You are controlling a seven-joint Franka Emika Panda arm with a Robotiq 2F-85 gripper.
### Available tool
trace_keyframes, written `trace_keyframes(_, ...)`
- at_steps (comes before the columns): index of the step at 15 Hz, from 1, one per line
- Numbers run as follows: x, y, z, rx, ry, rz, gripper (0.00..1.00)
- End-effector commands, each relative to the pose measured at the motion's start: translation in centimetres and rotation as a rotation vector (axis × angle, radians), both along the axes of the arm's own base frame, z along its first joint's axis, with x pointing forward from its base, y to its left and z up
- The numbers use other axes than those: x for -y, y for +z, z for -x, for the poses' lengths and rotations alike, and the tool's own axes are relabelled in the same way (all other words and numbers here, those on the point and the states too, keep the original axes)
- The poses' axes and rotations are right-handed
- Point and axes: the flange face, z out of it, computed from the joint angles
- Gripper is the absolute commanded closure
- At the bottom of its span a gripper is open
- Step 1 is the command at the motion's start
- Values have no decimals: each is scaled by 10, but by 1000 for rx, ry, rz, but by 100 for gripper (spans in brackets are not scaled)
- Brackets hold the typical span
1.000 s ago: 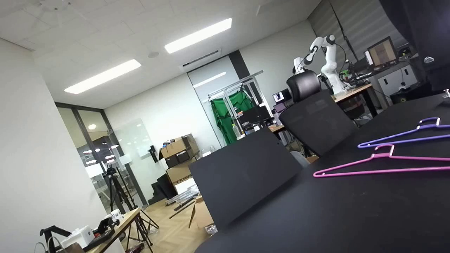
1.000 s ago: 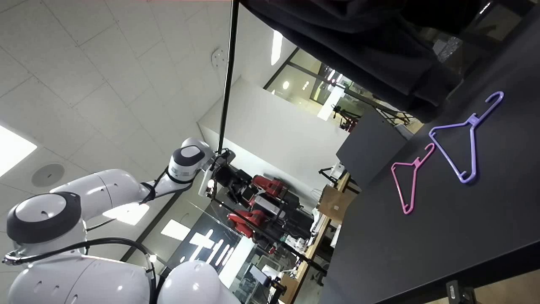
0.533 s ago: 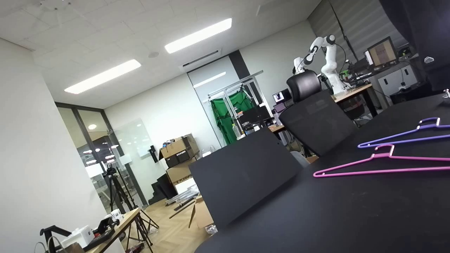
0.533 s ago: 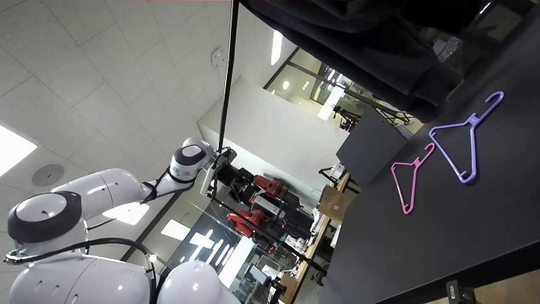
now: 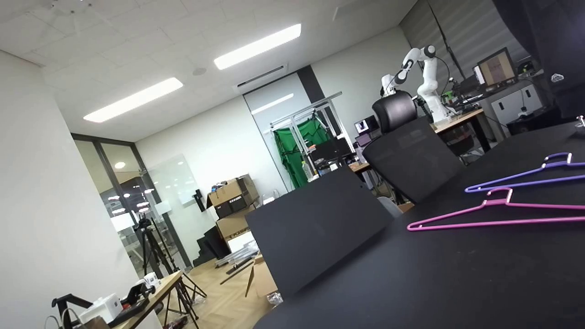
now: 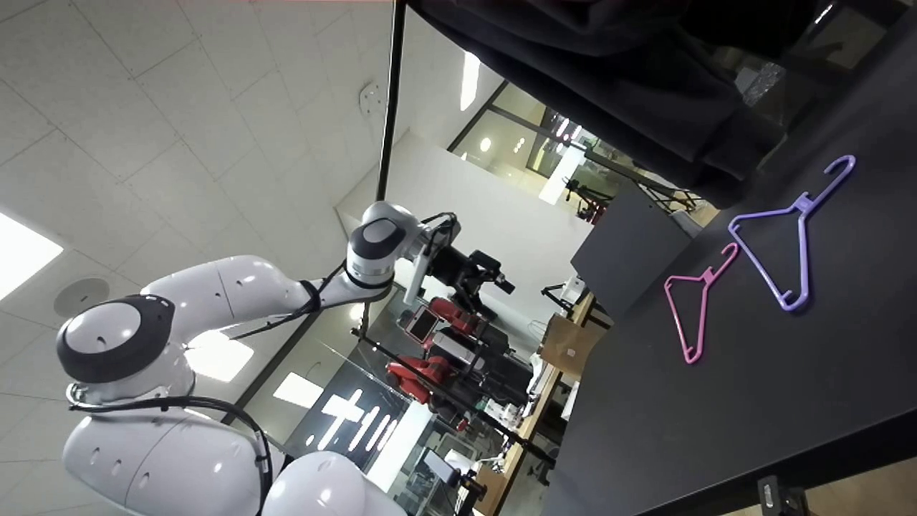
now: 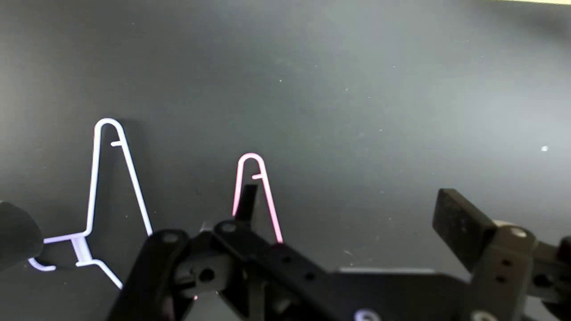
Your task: Pick up the pink hanger from the table and place it on the black rail
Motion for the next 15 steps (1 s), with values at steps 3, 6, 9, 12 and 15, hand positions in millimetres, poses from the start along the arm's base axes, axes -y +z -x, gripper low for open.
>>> trace_keyframes(3,52,-74,-31,-78,-110,45,0)
trace_keyframes(6,48,-77,-23,-69,-73,22,0)
trace_keyframes(9,44,-72,-23,-57,-65,22,0)
trace_keyframes(12,44,-67,-22,-48,-65,22,0)
trace_keyframes(15,46,-71,-25,-43,-63,27,0)
